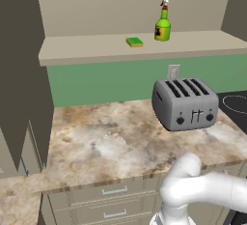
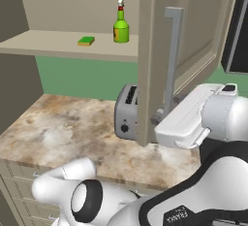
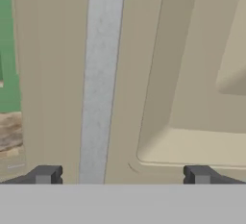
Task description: Pick up the spray and sponge from the sink, and place them back in the cabinet, and close the cabinet doors.
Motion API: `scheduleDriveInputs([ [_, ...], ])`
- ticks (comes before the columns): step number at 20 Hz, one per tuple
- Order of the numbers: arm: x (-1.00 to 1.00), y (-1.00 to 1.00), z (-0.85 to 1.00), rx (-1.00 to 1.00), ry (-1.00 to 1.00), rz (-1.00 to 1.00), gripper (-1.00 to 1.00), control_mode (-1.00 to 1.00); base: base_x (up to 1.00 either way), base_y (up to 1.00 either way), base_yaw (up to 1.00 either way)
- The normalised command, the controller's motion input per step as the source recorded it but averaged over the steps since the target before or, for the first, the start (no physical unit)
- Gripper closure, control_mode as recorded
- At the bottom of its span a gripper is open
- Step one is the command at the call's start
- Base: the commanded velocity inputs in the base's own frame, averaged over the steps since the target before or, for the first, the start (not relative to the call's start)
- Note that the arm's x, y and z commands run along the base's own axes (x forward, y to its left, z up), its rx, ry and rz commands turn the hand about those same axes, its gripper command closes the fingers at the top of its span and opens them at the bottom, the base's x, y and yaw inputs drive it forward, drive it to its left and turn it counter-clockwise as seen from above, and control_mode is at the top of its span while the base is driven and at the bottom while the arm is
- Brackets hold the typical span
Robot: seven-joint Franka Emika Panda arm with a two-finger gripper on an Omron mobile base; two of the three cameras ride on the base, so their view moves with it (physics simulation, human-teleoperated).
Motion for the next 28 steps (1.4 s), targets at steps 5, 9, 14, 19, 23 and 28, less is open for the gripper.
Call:
scheduleDriveInputs([
  [5, 0.11, 0.29, 0.0, 0.03, -0.07, 0.0, -1.0, -1.0, 0.0, 0.0, 0.0],
  [9, 0.15, 0.28, 0.0, 0.05, -0.05, 0.0, -1.0, -1.0, 0.0, 0.0, 0.0],
  [14, 0.19, 0.29, 0.0, 0.08, -0.01, 0.0, -1.0, -1.0, 0.0, 0.0, 0.0],
  [19, 0.29, 0.32, 0.0, 0.08, 0.0, 0.0, -1.0, -1.0, 0.0, 0.0, 0.0],
  [23, 0.33, 0.36, 0.0, 0.07, 0.0, 0.0, -1.0, -1.0, 0.0, 0.0, 0.0],
  [28, 0.24, 0.39, 0.0, 0.06, 0.0, 0.0, -1.0, -1.0, 0.0, 0.0, 0.0],
])
